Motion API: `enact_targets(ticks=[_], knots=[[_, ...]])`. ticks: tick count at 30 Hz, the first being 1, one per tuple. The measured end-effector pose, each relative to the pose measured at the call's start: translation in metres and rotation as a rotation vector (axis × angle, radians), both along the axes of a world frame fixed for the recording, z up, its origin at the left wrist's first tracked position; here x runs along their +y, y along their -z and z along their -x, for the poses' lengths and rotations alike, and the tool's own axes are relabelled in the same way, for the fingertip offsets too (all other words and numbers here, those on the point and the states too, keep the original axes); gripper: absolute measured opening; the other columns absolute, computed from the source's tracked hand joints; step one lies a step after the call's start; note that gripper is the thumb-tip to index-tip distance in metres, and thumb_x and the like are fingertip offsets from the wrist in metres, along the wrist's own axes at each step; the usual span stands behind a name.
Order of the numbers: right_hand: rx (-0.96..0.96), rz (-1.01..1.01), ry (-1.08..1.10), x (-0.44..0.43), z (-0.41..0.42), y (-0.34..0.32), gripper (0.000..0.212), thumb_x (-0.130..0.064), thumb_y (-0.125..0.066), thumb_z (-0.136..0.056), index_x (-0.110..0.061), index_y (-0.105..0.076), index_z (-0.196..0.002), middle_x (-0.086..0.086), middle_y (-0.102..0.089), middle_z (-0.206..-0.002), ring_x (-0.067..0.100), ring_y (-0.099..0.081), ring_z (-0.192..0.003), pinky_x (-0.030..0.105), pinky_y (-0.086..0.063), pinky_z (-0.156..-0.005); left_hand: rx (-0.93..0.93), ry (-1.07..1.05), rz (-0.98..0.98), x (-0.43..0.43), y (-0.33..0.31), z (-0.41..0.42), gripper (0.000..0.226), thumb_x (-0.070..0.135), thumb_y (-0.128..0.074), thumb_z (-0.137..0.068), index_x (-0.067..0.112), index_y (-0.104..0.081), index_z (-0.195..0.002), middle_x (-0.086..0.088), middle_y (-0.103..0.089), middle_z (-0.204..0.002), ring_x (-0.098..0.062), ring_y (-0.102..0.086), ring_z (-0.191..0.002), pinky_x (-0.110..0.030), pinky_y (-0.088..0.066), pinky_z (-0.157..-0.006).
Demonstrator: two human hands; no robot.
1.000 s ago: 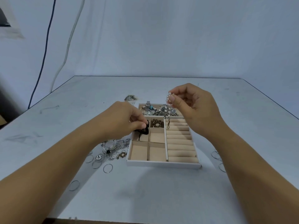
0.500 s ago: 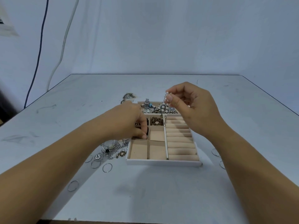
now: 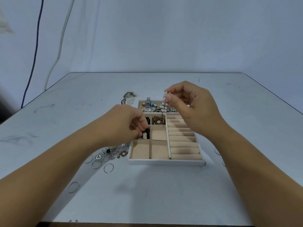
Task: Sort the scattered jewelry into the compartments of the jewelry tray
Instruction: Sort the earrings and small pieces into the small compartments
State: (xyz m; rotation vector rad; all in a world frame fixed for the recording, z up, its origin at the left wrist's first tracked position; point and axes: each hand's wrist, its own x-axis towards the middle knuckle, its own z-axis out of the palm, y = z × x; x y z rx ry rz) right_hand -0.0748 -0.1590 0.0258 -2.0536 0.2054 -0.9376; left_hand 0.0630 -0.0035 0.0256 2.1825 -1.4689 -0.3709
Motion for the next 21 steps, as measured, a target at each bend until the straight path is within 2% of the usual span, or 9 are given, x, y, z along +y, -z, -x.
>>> enact_targets(ticks=[3, 6, 8, 10, 13, 16, 21], knots=[[0.006, 0.005, 0.009, 0.001, -0.001, 0.001, 0.008, -0.021, -0.066, -0.088, -0.028, -0.065, -0.092, -0.005, -0.069, -0.079, 0.015, -0.066, -0.078, 0.04, -0.055, -0.079, -0.051, 0.001, -0.001, -0.007, 0.004, -0.002, 0.027, 0.0, -0.073, -0.076, 0.025, -0.064, -0.081, 0.011, -0.065, -0.077, 0.005, -0.065, -0.066, -0.007, -0.047, -0.061], [0.016, 0.009, 0.011, 0.003, -0.001, 0.002, 0.007, -0.022, -0.066, -0.088, -0.028, -0.066, -0.092, -0.003, -0.069, -0.081, 0.016, -0.066, -0.079, 0.04, -0.055, -0.079, -0.208, -0.004, 0.022, -0.01, 0.009, -0.01, 0.03, 0.026, -0.084, -0.068, 0.036, -0.058, -0.08, 0.014, -0.057, -0.087, 0.0, -0.056, -0.079, -0.016, -0.043, -0.067], [0.022, 0.009, 0.009, 0.004, -0.002, 0.003, 0.008, -0.022, -0.066, -0.088, -0.029, -0.065, -0.092, -0.003, -0.069, -0.081, 0.016, -0.066, -0.079, 0.04, -0.055, -0.079, -0.23, 0.012, 0.088, -0.004, 0.012, -0.017, 0.024, 0.04, -0.078, -0.072, 0.038, -0.059, -0.087, 0.015, -0.056, -0.094, 0.0, -0.055, -0.087, -0.017, -0.041, -0.07], [0.026, 0.002, 0.001, 0.005, -0.003, 0.004, 0.009, -0.022, -0.066, -0.088, -0.03, -0.065, -0.092, -0.004, -0.069, -0.08, 0.016, -0.066, -0.078, 0.04, -0.055, -0.079, -0.222, 0.025, 0.131, 0.008, 0.017, -0.025, 0.021, 0.049, -0.064, -0.081, 0.039, -0.06, -0.1, 0.019, -0.055, -0.103, 0.003, -0.054, -0.094, -0.017, -0.041, -0.075], [0.026, -0.006, -0.025, 0.008, -0.006, 0.004, 0.009, -0.02, -0.066, -0.088, -0.029, -0.065, -0.092, 0.0, -0.071, -0.082, 0.019, -0.067, -0.079, 0.04, -0.056, -0.079, -0.245, 0.072, 0.118, 0.033, 0.025, -0.038, 0.038, 0.06, -0.044, -0.087, 0.041, -0.055, -0.118, 0.024, -0.049, -0.121, 0.003, -0.051, -0.11, -0.022, -0.041, -0.093], [0.032, -0.006, -0.048, 0.015, -0.012, 0.003, 0.009, -0.019, -0.066, -0.088, -0.028, -0.065, -0.092, 0.0, -0.071, -0.082, 0.018, -0.067, -0.08, 0.036, -0.056, -0.078, -0.244, 0.107, 0.123, 0.054, 0.034, -0.046, 0.053, 0.065, -0.045, -0.084, 0.037, -0.052, -0.128, 0.022, -0.045, -0.134, 0.005, -0.041, -0.127, -0.02, -0.034, -0.103], [0.043, -0.008, -0.068, 0.026, -0.024, 0.004, 0.009, -0.021, -0.066, -0.088, -0.03, -0.065, -0.09, 0.0, -0.071, -0.082, 0.017, -0.067, -0.08, 0.033, -0.056, -0.076, -0.222, 0.138, 0.116, 0.063, 0.048, -0.047, 0.064, 0.071, -0.051, -0.077, 0.034, -0.051, -0.13, 0.02, -0.044, -0.138, 0.007, -0.036, -0.13, -0.016, -0.032, -0.107]])
